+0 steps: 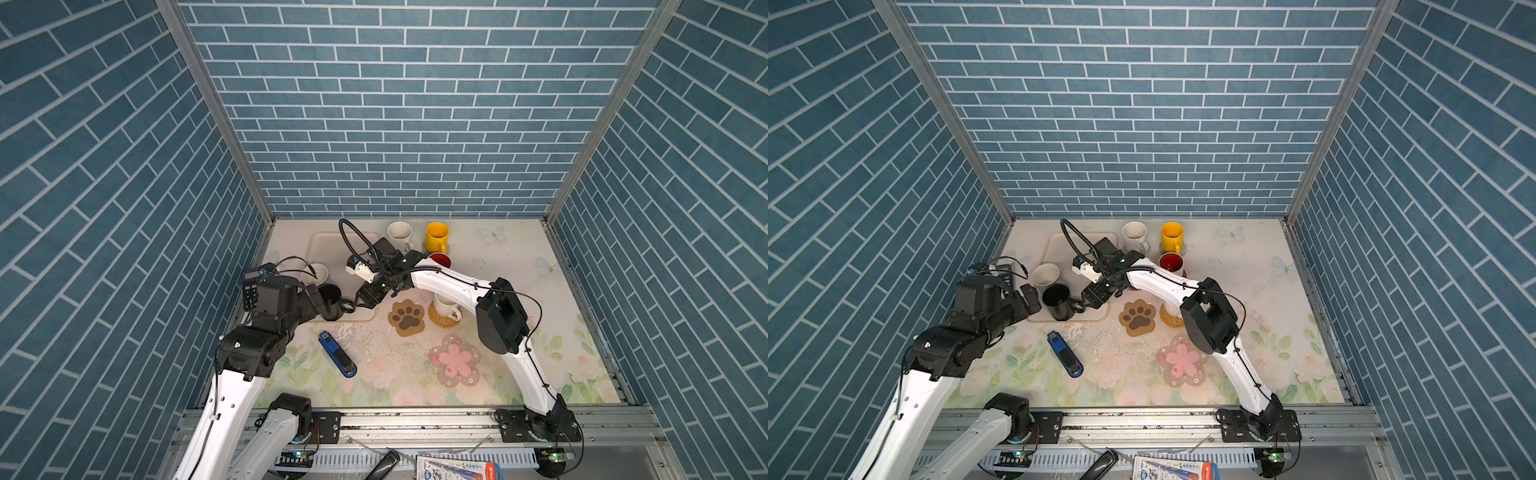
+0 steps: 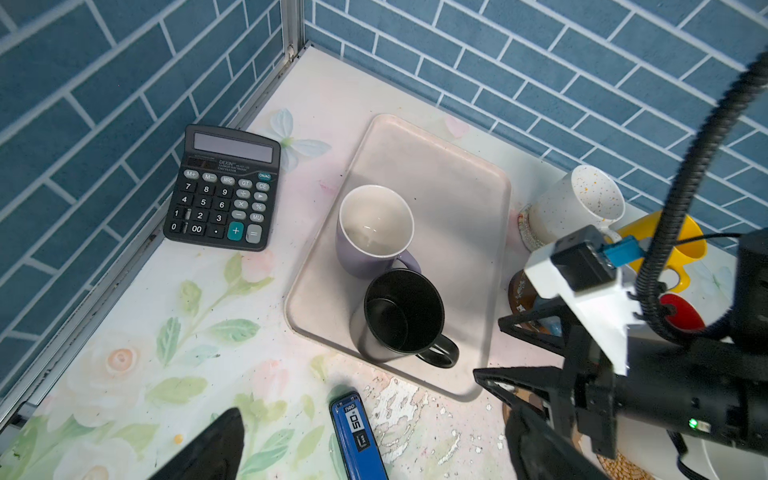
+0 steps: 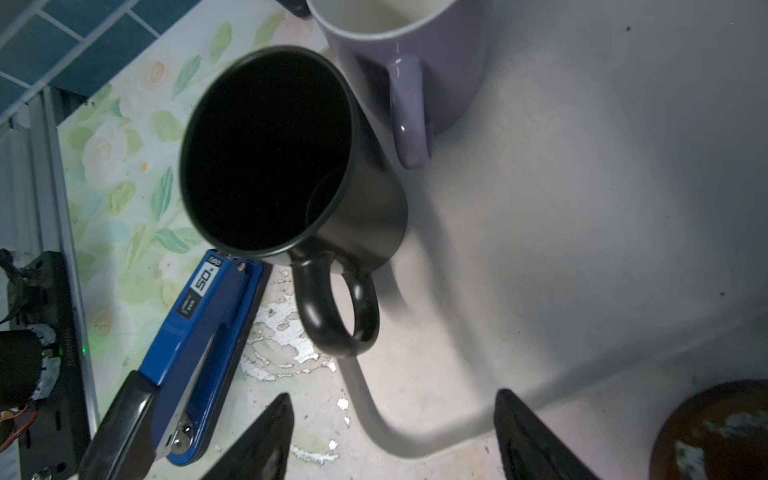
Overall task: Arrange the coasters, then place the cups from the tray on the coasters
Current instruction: 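Reach the right gripper to the black mug on the tray while the left draws back, then close the right gripper on the black mug and lift it off the tray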
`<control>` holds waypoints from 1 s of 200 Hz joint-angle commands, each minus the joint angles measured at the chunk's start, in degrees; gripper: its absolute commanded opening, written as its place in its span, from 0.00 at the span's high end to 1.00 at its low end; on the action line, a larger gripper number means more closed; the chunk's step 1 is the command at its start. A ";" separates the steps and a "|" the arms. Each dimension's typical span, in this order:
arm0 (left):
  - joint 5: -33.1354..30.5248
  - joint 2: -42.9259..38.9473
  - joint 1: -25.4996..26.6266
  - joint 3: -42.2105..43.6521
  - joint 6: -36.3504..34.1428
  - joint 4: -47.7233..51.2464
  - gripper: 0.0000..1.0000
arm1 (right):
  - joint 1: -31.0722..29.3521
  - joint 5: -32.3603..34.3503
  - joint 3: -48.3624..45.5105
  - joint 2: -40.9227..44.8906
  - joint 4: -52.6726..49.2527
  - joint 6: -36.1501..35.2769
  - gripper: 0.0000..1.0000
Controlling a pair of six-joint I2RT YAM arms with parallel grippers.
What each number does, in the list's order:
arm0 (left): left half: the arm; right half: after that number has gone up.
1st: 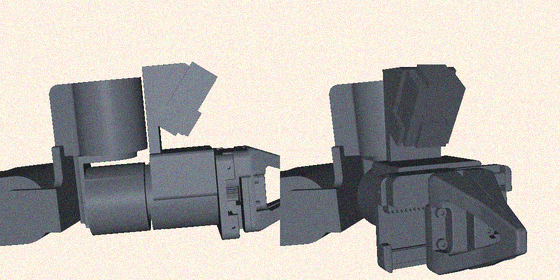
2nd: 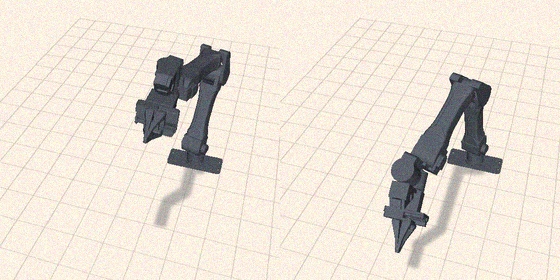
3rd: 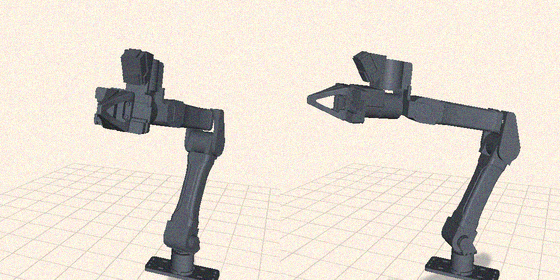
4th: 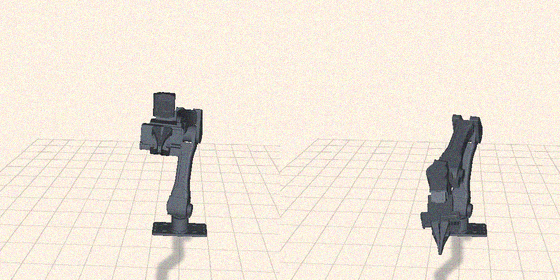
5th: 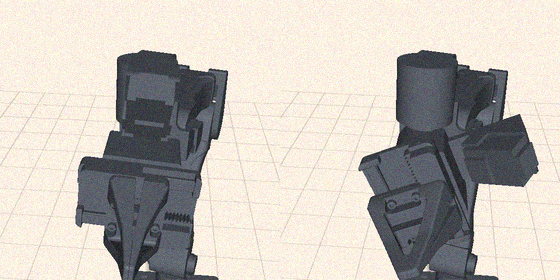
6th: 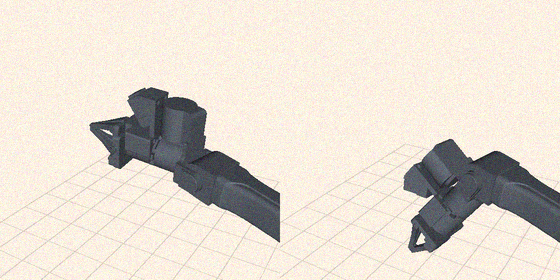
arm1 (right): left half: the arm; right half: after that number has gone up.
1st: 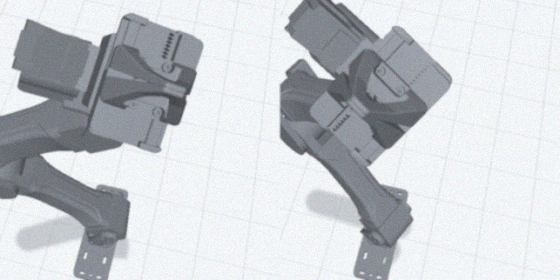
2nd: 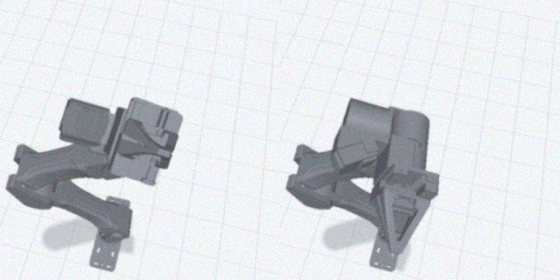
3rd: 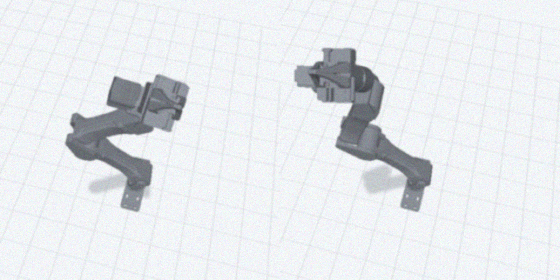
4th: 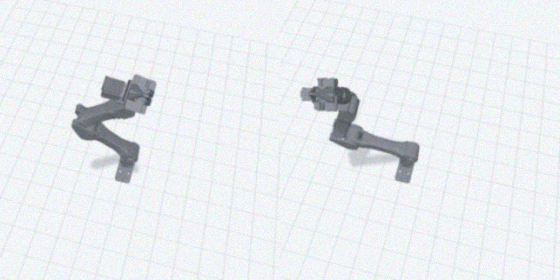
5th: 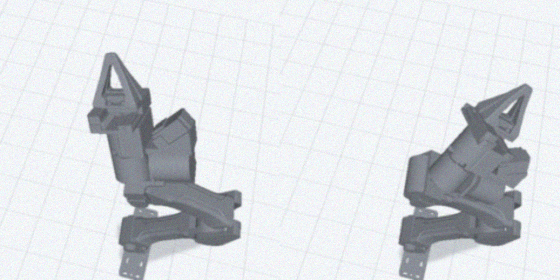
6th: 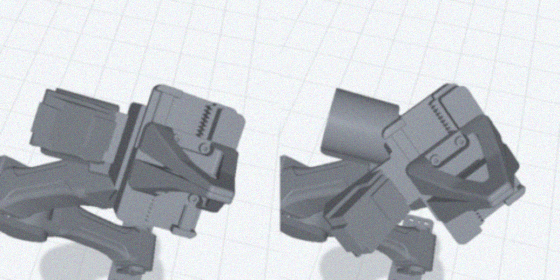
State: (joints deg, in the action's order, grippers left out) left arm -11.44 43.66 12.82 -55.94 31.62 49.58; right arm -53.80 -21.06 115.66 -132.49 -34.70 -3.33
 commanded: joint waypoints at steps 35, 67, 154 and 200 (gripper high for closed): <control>3.40 0.67 -1.04 2.15 -1.12 0.08 0.01 | -1.37 0.67 11.33 -7.94 -3.49 -2.29 0.33; 4.29 0.81 -1.13 3.07 -0.77 -0.54 0.01 | -1.71 0.30 13.81 -10.14 -2.90 -1.86 0.37; 4.22 0.79 -1.13 3.65 -0.41 0.08 0.01 | -2.60 -1.27 15.56 -12.72 0.09 0.59 0.63; 4.56 1.06 -1.13 3.21 -0.26 0.77 0.01 | -3.15 -0.83 13.87 -11.85 1.64 1.58 0.85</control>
State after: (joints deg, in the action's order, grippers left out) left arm -7.40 44.69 12.23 -52.75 31.24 49.32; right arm -56.53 -21.65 128.62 -143.81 -34.59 -2.22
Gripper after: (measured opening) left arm 0.994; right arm 0.191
